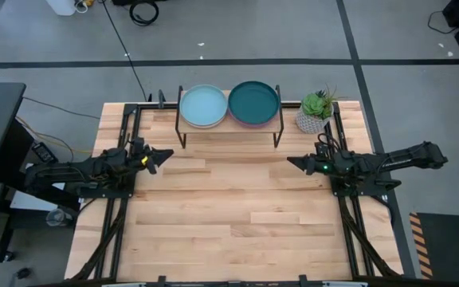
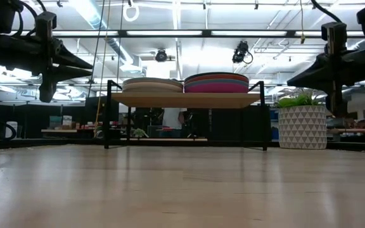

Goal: Place and stack plates onto a shelf
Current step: Return to Home Position

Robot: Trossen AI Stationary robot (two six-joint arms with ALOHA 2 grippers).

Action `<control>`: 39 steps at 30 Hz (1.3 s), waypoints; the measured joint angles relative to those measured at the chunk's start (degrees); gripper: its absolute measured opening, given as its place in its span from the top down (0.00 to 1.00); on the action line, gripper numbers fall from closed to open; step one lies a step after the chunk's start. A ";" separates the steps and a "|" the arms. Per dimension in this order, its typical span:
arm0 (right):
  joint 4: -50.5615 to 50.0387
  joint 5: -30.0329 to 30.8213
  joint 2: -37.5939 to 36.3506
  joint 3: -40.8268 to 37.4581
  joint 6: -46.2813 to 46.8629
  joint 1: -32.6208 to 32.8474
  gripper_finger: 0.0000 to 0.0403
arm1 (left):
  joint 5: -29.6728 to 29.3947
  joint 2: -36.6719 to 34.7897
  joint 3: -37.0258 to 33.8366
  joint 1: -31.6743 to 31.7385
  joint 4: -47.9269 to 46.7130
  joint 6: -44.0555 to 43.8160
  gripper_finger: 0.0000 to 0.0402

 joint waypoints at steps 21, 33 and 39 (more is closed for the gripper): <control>-2.37 17.43 1.40 0.00 -18.72 -5.36 0.97 | -12.06 0.49 0.28 -0.02 -5.34 -5.83 0.82; -2.27 8.37 2.04 0.00 -53.12 -5.32 0.96 | -10.13 0.51 0.08 0.00 -4.12 47.01 0.82; -2.25 6.64 2.04 0.00 -61.07 -5.33 0.96 | -10.05 0.51 -0.08 0.00 -2.96 57.30 0.82</control>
